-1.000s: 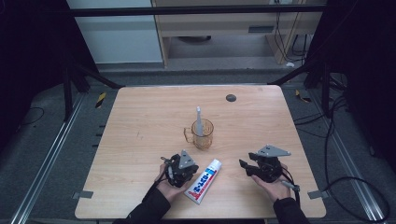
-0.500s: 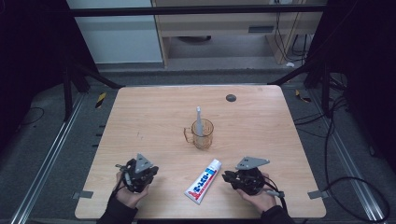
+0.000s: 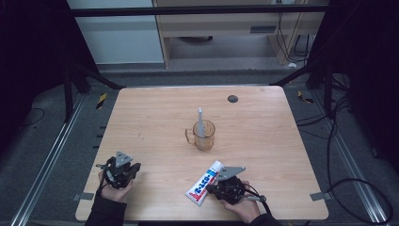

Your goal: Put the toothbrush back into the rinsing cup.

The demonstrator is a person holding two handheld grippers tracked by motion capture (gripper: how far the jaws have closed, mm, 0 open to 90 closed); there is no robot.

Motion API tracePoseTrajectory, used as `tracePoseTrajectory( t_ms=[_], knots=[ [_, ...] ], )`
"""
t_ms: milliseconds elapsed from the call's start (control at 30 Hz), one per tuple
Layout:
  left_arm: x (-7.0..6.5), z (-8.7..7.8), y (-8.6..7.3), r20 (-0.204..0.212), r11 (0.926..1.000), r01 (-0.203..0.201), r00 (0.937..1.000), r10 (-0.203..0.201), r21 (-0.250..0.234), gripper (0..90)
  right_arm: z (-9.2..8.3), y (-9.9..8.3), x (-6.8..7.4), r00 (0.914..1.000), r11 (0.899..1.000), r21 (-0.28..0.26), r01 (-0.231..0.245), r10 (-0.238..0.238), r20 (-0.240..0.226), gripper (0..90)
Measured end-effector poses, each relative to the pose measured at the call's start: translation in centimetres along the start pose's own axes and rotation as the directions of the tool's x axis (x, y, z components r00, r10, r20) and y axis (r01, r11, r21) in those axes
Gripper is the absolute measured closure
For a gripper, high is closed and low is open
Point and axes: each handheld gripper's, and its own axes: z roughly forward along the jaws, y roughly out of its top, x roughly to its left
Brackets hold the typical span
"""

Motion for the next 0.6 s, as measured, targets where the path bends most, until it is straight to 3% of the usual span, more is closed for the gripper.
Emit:
tracePoseTrajectory(
  t_ms=[400, 500, 600],
  knots=[
    [0.0, 0.3, 0.0, -0.001, 0.9999, -0.010, 1.0000, 0.010, 0.006, 89.7, 1.5, 0.9, 1.1, 1.0000, 1.000, -0.025, -0.002, 0.002, 0.000, 89.3],
    [0.1, 0.3, 0.0, -0.002, 1.0000, -0.007, 1.0000, 0.007, 0.006, 89.7, 0.8, 1.2, 0.9, 1.0000, 0.998, -0.055, -0.005, 0.005, 0.003, 89.4],
    [0.1, 0.4, 0.0, -0.002, 1.0000, -0.007, 1.0000, 0.007, 0.007, 89.8, -0.7, 1.9, -0.4, 0.9987, 0.995, -0.099, -0.018, 0.022, 0.045, 89.4]
  ],
)
